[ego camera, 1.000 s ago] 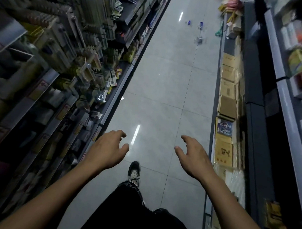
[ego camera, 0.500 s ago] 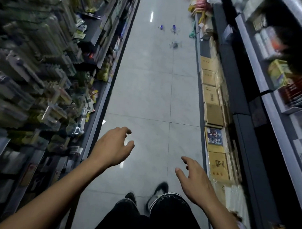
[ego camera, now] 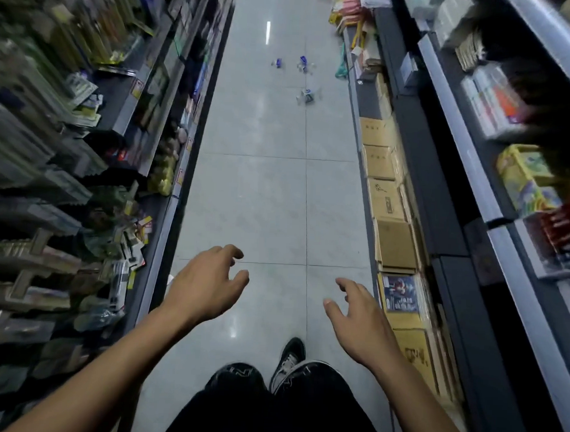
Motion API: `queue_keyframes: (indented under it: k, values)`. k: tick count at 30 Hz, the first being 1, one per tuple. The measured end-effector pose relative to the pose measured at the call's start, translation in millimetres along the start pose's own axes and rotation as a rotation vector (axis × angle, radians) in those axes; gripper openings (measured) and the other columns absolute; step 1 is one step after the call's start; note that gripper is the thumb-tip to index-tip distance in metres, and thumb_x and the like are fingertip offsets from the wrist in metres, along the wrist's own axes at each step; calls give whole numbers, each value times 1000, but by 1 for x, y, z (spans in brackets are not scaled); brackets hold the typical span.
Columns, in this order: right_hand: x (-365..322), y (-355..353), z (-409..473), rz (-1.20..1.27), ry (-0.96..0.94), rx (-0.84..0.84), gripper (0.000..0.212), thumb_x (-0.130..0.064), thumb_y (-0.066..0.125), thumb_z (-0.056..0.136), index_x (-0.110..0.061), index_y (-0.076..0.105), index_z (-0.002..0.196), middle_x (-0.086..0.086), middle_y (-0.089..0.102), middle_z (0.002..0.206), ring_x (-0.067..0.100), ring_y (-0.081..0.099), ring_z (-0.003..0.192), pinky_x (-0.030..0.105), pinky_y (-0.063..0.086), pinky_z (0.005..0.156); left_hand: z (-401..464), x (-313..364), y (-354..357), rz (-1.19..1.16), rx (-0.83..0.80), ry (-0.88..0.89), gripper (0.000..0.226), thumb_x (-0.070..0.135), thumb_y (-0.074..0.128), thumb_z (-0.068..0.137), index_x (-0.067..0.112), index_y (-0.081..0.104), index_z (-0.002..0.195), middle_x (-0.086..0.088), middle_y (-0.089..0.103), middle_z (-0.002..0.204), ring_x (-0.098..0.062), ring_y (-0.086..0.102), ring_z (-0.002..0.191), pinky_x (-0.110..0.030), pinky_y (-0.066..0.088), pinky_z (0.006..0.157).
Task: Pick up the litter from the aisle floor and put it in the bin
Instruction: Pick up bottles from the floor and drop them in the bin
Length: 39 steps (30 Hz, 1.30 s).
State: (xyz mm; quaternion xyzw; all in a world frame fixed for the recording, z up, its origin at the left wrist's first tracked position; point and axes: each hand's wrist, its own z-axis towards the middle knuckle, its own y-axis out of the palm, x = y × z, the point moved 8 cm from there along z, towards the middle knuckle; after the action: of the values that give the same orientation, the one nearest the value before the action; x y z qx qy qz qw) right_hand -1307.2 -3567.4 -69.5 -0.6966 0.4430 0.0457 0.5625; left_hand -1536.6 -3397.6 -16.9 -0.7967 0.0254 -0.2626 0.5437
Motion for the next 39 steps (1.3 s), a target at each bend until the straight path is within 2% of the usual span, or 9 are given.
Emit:
queue_keyframes:
  k: [7,13,19,27,30,39]
  values:
    - [-40,-48,128,-68,-109,-37,57,-54,44,97,-27,40,147,-4,48,146,17,47,131,37,42,103,70,3,-14,-26,7,-108,43,47,50,90,31,55,130,9,64,118,-14,59,103,-37,52,86]
    - [-96,-59,226,-121,-200,-81,58,-56,42,96,-30,38,147,-7,47,147,16,46,132,39,44,104,131,-32,-40,-44,35,-217,44,50,49,90,32,55,130,10,64,118,-14,61,103,-35,52,82]
    - [-160,-65,325,-182,-257,-88,58,-55,42,97,-28,37,148,-6,48,146,17,47,131,40,44,104,221,-64,-72,-55,37,-235,44,49,49,92,30,55,132,8,64,119,-14,61,102,-34,50,81]
    - [-203,-83,418,-148,-170,-70,59,-57,41,96,-30,37,148,-8,49,146,13,48,130,37,45,104,364,-70,-132,-59,31,-161,45,50,47,91,31,55,131,10,65,120,-13,61,104,-33,49,79]
    - [-201,-93,445,-127,-119,-49,60,-57,41,95,-29,38,148,-8,49,145,12,48,129,37,45,104,418,-54,-145,-49,7,-98,45,50,46,90,31,55,130,9,65,120,-14,60,108,-34,51,84]
    - [-162,-138,534,-19,43,0,56,-53,47,97,-31,38,148,-9,47,146,12,46,131,37,43,105,574,18,-162,8,-44,46,44,49,47,91,32,54,131,11,64,120,-14,59,106,-35,51,85]
